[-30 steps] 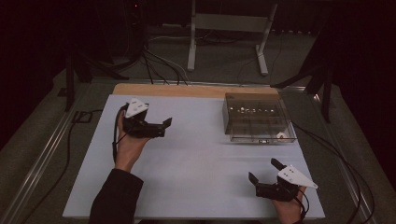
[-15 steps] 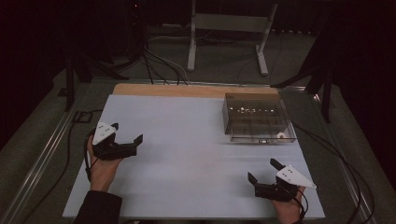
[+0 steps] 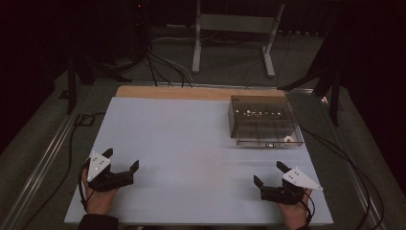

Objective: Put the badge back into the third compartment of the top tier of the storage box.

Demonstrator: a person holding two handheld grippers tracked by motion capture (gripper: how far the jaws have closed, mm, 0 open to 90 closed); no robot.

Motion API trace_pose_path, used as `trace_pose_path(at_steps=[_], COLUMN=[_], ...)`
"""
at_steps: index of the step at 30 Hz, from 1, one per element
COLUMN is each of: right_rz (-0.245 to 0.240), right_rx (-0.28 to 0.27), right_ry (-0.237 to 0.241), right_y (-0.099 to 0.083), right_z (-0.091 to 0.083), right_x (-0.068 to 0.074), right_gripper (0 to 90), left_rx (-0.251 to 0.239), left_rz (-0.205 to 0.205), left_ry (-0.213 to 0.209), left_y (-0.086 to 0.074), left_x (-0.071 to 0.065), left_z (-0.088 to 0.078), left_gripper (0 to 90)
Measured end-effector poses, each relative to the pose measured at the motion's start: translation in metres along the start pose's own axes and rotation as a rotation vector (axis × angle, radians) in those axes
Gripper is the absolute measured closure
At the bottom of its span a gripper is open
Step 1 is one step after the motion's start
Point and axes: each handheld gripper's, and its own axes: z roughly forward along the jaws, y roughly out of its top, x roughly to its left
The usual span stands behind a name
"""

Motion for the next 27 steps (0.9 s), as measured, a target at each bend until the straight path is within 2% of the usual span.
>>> trace_pose_path(at_steps=[11, 17, 22, 27], right_rz=[0.005, 0.011, 0.013, 0.018], right_rx=[0.002, 0.014, 0.031, 0.046], right_ry=[-0.005, -0.012, -0.021, -0.025], right_y=[0.001, 0.000, -0.002, -0.002], right_z=[0.002, 0.005, 0.008, 0.009], right_x=[-0.003, -0.006, -0.008, -0.009], right_gripper=[0.0, 0.0, 0.0, 0.0], left_rx=[0.005, 0.003, 0.018, 0.019], left_rz=[0.005, -0.020, -0.013, -0.028], left_ry=[0.032, 0.023, 0.014, 0.017], left_y=[-0.012, -0.016, -0.017, -0.018], left_x=[0.000, 0.002, 0.000, 0.001], left_z=[-0.008, -0.012, -0.011, -0.012], left_gripper=[0.5, 0.4, 0.5, 0.5])
